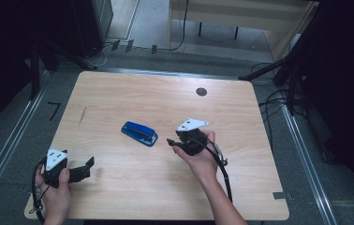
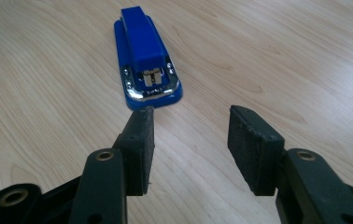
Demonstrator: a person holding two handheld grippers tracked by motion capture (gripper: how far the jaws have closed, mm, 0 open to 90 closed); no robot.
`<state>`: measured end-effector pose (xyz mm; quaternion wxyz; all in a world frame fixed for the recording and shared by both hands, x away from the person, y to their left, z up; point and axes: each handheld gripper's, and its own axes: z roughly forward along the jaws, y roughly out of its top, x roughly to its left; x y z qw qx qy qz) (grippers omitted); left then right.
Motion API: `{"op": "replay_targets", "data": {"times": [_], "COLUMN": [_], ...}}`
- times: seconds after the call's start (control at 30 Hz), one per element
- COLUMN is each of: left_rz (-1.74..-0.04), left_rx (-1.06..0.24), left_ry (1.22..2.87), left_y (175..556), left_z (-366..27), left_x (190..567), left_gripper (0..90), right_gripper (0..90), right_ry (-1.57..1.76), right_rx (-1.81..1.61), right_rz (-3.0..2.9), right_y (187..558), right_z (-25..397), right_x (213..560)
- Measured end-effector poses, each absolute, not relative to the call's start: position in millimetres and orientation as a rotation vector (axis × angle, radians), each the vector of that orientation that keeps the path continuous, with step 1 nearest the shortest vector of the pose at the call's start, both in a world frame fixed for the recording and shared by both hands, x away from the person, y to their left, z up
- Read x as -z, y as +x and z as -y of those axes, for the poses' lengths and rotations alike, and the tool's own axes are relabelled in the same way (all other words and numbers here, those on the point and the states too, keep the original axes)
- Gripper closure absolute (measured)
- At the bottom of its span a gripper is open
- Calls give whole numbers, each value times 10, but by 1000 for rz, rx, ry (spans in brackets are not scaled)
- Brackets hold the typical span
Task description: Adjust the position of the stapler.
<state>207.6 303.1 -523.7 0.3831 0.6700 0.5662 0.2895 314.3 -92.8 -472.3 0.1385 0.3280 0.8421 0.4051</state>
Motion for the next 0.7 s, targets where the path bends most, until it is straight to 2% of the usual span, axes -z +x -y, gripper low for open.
{"op": "replay_targets", "data": {"times": [0.33, 0.7], "left_rz": [-1442, -1446], "left_rx": [-733, -721], "left_ry": [1709, 1707], "left_y": [2069, 2078], "left_z": [-3035, -3040], "left_x": [5235, 5238], "left_gripper": [0, 0], "right_gripper": [463, 450], "right_ry": [937, 924], "right_rx": [-1164, -1167], "right_rz": [-2476, -2504], "right_y": [3244, 3376], "right_z": [720, 542], "right_x": [4751, 4826]}}
